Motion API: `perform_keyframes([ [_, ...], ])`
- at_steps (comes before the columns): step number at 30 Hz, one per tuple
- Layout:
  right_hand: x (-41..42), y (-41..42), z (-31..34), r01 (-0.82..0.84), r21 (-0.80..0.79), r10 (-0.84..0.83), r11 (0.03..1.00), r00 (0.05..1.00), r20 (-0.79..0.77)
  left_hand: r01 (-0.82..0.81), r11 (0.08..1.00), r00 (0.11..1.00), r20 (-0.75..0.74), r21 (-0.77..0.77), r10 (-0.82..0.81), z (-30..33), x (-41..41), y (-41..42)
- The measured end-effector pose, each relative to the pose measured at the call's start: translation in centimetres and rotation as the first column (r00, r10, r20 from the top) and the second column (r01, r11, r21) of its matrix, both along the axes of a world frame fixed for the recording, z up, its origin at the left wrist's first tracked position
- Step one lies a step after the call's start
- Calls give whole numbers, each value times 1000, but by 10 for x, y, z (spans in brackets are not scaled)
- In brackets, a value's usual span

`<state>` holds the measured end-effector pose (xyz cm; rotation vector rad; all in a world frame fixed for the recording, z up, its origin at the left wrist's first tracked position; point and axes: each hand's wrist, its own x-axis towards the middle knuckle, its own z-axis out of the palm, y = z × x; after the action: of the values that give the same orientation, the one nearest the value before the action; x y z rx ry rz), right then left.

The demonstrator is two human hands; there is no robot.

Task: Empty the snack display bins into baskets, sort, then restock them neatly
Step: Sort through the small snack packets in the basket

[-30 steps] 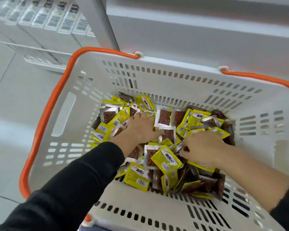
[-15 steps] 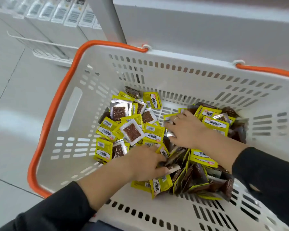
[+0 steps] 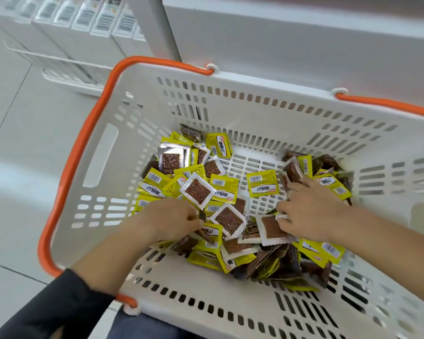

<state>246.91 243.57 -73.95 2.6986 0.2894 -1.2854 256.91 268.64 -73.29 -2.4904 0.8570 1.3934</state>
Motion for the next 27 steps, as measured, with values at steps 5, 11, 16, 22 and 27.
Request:
perform_keyframes([
  [5,-15,-1,0,97,94,-102,991,994,42,63,995,992,107,75,-71,2,1,-5],
  [11,-20,-5,1,212,166,-229,963,970,88,259,964,939,248,-60,-237,-12,13,-19],
  [16,-9,18,-1,200,241,-232,950,966,113,509,846,859,45,-159,-509,-30,-7,-66],
  [22,-18,50,-10,70,286,-54,956,997,-62,662,747,747,-28,-59,-664,-51,2,-71],
  [27,-27,38,-6,-41,133,48,990,998,-48,650,757,759,13,-64,-650,-47,4,-56],
])
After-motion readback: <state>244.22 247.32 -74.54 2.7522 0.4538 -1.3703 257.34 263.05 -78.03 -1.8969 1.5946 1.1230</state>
